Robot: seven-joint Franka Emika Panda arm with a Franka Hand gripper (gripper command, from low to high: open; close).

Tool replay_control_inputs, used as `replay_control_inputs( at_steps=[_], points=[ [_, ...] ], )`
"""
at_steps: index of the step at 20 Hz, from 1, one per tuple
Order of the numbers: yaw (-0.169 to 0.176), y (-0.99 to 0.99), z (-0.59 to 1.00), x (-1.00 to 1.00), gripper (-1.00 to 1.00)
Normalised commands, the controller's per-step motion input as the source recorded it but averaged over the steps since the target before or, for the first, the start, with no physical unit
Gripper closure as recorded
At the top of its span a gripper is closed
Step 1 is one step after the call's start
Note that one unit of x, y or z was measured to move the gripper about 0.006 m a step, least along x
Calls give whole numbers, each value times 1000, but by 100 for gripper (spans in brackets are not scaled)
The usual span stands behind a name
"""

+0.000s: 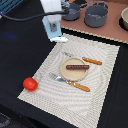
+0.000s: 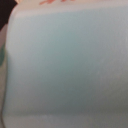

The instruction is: Interact with the objects in diverse but meaningful ways.

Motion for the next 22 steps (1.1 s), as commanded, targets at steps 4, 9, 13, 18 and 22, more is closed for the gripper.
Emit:
replay_control_inputs(
  at_steps=[4, 9, 13, 18, 22],
  points=[
    [-3, -225, 114, 791, 100],
    [0, -375, 66, 784, 100],
    [-3, -489, 70, 771, 100],
    [-20, -498, 37, 680, 100],
    [-20, -532, 1, 643, 100]
  ],
)
